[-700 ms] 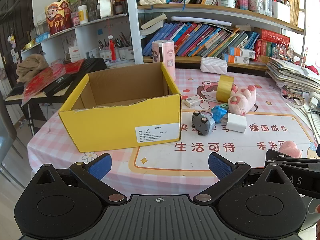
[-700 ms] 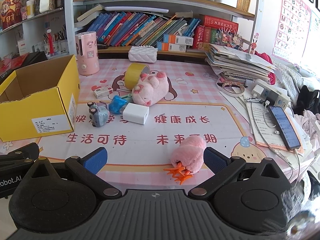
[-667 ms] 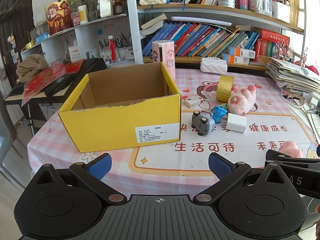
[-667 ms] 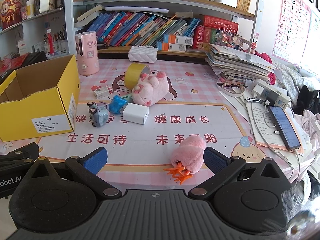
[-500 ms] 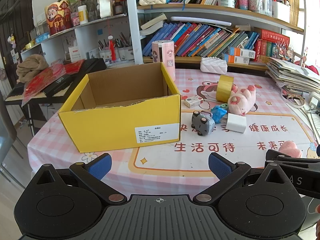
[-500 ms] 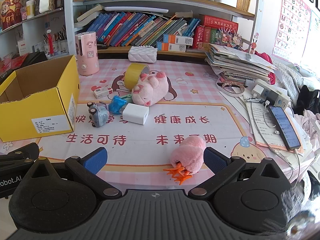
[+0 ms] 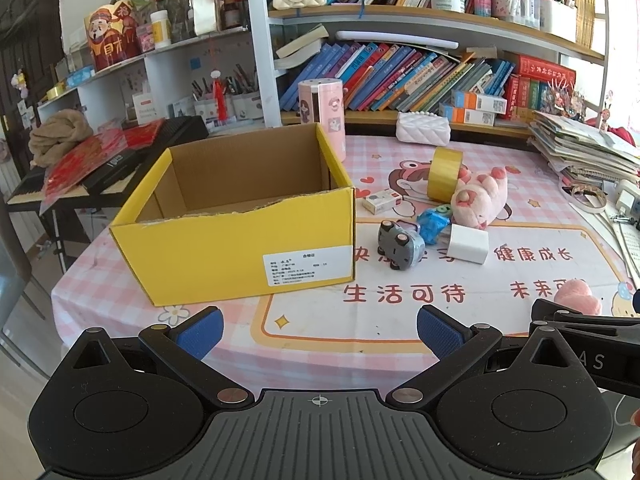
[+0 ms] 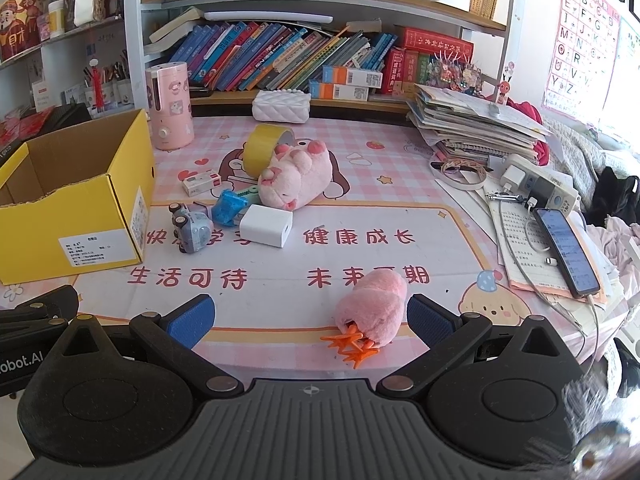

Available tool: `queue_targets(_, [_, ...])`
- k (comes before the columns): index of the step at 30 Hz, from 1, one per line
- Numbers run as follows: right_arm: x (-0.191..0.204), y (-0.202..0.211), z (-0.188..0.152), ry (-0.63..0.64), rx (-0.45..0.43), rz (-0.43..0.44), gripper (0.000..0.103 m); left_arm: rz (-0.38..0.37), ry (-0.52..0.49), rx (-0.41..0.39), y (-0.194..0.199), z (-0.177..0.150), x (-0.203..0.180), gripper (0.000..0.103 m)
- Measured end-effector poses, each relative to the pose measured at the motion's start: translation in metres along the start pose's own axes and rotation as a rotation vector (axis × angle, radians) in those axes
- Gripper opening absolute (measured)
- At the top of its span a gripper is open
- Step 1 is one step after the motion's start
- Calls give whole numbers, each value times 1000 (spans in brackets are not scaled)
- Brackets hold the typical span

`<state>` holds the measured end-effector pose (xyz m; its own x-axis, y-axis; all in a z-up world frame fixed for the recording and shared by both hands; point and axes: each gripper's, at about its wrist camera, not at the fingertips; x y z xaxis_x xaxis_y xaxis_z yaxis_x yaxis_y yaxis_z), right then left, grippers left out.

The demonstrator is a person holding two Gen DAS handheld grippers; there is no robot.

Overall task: Organize objects
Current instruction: 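Move the right gripper down onto the pink plush chick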

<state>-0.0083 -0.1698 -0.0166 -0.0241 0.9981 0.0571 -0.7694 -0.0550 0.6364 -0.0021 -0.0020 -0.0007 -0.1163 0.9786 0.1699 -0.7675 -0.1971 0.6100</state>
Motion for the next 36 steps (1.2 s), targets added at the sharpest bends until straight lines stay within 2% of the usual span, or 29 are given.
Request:
queue_targets(26, [-10,-9,-1,-38,40,-14,103,-34,-29,34,-12,0,-14,103])
queue_targets(36, [-15,-9,3,-47,24,-23,103,-60,-19,30,-16,5,-16,103])
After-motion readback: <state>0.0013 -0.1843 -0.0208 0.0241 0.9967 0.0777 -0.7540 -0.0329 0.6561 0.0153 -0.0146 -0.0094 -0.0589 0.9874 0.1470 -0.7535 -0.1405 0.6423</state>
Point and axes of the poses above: each gripper's, at about its wrist camera, not at the fingertips, and y roughly against the way its jaws point, x to its left, z to its top, and after that the axes turned 9 degrees about z, right-handed
